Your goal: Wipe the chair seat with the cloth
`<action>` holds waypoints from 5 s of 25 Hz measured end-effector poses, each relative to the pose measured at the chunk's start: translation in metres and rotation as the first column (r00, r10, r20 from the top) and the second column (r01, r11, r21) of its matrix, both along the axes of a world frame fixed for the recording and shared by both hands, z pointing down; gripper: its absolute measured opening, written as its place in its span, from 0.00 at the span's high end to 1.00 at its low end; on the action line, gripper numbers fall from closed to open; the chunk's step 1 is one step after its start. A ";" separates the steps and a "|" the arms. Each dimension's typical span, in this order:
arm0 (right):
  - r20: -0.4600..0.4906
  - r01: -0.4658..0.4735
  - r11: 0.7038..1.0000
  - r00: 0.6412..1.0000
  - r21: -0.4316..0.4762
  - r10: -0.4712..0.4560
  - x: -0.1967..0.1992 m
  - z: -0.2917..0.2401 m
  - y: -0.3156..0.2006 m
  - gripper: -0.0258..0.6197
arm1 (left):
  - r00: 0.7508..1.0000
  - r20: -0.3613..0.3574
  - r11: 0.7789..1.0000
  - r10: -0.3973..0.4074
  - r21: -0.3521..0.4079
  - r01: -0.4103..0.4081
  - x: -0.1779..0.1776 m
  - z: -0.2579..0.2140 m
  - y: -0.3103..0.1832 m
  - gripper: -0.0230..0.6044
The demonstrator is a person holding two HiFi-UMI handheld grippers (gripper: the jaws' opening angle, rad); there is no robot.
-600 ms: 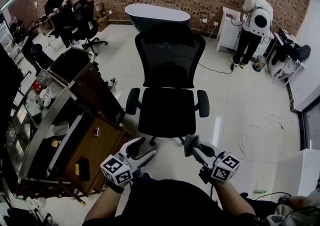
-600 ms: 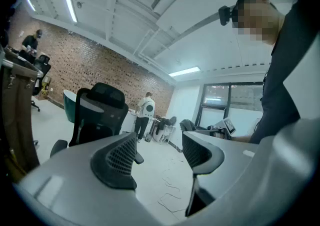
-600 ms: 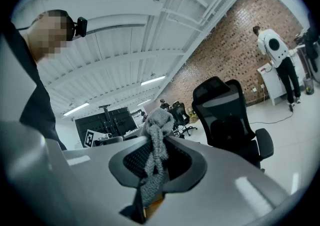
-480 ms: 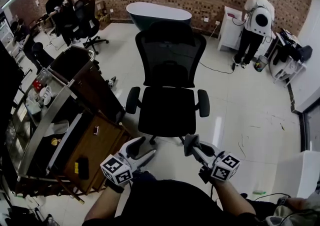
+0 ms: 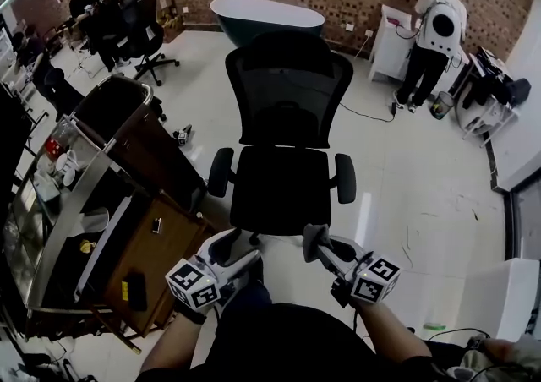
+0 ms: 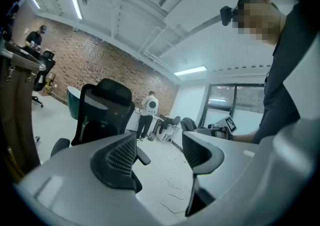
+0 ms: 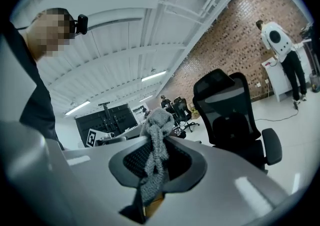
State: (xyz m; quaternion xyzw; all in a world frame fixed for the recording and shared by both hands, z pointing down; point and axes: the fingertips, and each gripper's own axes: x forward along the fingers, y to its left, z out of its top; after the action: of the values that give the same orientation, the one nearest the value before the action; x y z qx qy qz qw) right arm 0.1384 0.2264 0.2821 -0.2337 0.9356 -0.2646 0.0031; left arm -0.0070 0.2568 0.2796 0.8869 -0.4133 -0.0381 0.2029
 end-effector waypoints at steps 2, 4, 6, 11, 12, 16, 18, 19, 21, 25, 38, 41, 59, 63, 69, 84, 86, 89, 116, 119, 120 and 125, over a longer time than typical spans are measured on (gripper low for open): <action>-0.011 -0.006 1.000 1.000 -0.004 0.006 -0.007 0.002 -0.017 0.88 | 1.000 -0.013 1.000 0.014 0.001 -0.014 -0.006 0.003 -0.021 0.47; -0.021 -0.020 1.000 1.000 -0.012 0.020 -0.016 0.006 -0.037 0.88 | 0.999 -0.024 1.000 0.029 -0.003 -0.029 -0.014 0.005 -0.044 0.47; -0.027 -0.035 0.999 0.999 -0.020 0.034 -0.028 0.009 -0.058 0.88 | 0.998 -0.029 0.999 0.048 -0.011 -0.048 -0.023 0.003 -0.068 0.47; -0.029 -0.079 0.996 0.997 -0.044 0.078 -0.063 0.019 -0.115 0.88 | 0.992 -0.045 0.992 0.122 -0.035 -0.124 -0.048 0.017 -0.117 0.47; -0.030 -0.086 0.995 0.996 -0.045 0.085 -0.071 0.020 -0.124 0.88 | 0.990 -0.046 0.990 0.136 -0.041 -0.138 -0.053 0.019 -0.125 0.47; -0.026 -0.111 0.993 0.994 -0.047 0.110 -0.102 0.022 -0.157 0.88 | 0.984 -0.042 0.982 0.174 -0.063 -0.177 -0.078 0.029 -0.155 0.47; -0.027 -0.109 0.993 0.994 -0.050 0.108 -0.117 0.023 -0.173 0.88 | 0.983 -0.042 0.981 0.180 -0.067 -0.183 -0.089 0.030 -0.172 0.47; -0.030 -0.103 0.993 0.994 -0.049 0.102 -0.123 0.022 -0.180 0.88 | 0.982 -0.043 0.980 0.183 -0.067 -0.186 -0.092 0.030 -0.178 0.47; -0.039 -0.094 0.994 0.995 -0.048 0.092 -0.130 0.023 -0.192 0.88 | 0.980 -0.040 0.978 0.193 -0.067 -0.195 -0.094 0.031 -0.189 0.46; -0.048 -0.093 0.993 0.995 -0.071 0.089 -0.139 0.035 -0.210 0.88 | 0.981 -0.041 0.978 0.188 -0.088 -0.191 -0.100 0.039 -0.207 0.46; -0.213 0.039 0.976 0.973 -0.214 -0.086 -0.191 0.190 -0.313 0.88 | 0.991 -0.001 0.966 0.134 -0.222 -0.131 -0.116 0.133 -0.285 0.45; -0.302 0.069 0.971 0.943 -0.229 -0.138 -0.212 0.248 -0.342 0.88 | 0.995 -0.001 0.964 0.100 -0.248 -0.097 -0.121 0.165 -0.314 0.45; -0.736 0.312 0.942 0.608 -0.123 -0.297 -0.320 0.527 -0.491 0.88 | 0.999 0.034 0.962 -0.040 -0.268 0.048 -0.144 0.287 -0.396 0.44; -0.758 0.332 0.936 0.579 -0.116 -0.300 -0.336 0.551 -0.488 0.88 | 0.999 0.024 0.961 -0.041 -0.272 0.046 -0.145 0.297 -0.393 0.44; -0.782 0.402 0.912 0.541 -0.084 -0.311 -0.326 0.568 -0.490 0.88 | 0.999 0.016 0.961 -0.028 -0.273 0.032 -0.132 0.300 -0.394 0.44; -0.918 0.106 0.982 0.353 -0.153 -0.181 -0.059 0.585 -0.528 0.88 | 0.995 -0.012 0.957 0.099 -0.272 -0.098 -0.066 0.295 -0.402 0.44; -0.931 0.065 0.987 0.328 -0.146 -0.159 -0.033 0.581 -0.531 0.88 | 0.993 -0.011 0.957 0.115 -0.268 -0.114 -0.059 0.293 -0.402 0.44; -0.948 0.023 0.990 0.288 -0.136 -0.137 -0.006 0.578 -0.533 0.88 | 0.992 -0.006 0.954 0.126 -0.274 -0.123 -0.052 0.293 -0.401 0.44; -0.900 -0.046 0.978 0.402 -0.202 -0.167 0.013 0.573 -0.350 0.88 | 0.982 -0.020 0.931 0.187 -0.316 -0.183 -0.047 0.289 -0.345 0.44; -0.883 -0.072 0.969 0.432 -0.234 -0.181 0.017 0.573 -0.314 0.88 | 0.982 -0.026 0.927 0.188 -0.324 -0.186 -0.048 0.290 -0.338 0.44; -0.874 -0.092 0.964 0.450 -0.249 -0.183 0.018 0.572 -0.302 0.88 | 0.982 -0.029 0.926 0.188 -0.327 -0.187 -0.048 0.290 -0.336 0.44; -0.855 -0.104 0.950 0.473 -0.295 -0.213 0.026 0.572 -0.247 0.88 | 0.983 -0.033 0.924 0.183 -0.335 -0.184 -0.051 0.292 -0.329 0.44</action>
State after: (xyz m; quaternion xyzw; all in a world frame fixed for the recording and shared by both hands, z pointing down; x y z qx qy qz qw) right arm 0.1645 -0.0208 0.8541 -0.3030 0.7580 -0.2488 -0.5212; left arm -0.0579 -0.0719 0.5718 0.8739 -0.3288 0.0516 0.3544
